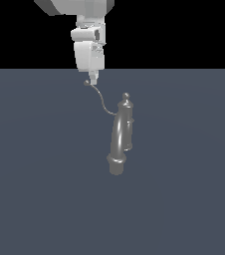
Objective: Turn on the faucet by rotating a designated handle.
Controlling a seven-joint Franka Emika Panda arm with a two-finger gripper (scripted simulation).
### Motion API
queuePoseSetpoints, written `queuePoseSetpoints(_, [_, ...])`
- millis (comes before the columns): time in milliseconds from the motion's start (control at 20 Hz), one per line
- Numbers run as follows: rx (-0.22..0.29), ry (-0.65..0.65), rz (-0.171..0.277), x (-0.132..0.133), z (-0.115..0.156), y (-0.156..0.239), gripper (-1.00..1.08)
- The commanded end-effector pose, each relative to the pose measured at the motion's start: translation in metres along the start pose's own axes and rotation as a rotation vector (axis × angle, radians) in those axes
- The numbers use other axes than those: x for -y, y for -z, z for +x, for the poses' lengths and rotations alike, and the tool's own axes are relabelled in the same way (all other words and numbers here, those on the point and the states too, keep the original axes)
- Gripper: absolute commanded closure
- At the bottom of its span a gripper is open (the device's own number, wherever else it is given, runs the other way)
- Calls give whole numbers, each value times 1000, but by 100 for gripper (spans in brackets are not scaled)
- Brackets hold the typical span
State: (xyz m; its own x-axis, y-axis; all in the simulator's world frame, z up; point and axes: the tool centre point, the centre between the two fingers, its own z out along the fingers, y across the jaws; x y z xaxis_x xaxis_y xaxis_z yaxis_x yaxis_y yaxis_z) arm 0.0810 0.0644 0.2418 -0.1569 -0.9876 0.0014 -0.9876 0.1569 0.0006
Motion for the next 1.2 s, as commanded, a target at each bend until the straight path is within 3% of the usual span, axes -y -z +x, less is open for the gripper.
queuePoseSetpoints(0, [0, 0, 0, -4, 0, 0, 108])
queuePoseSetpoints(1150, [0, 0, 0, -71, 1, 0, 108])
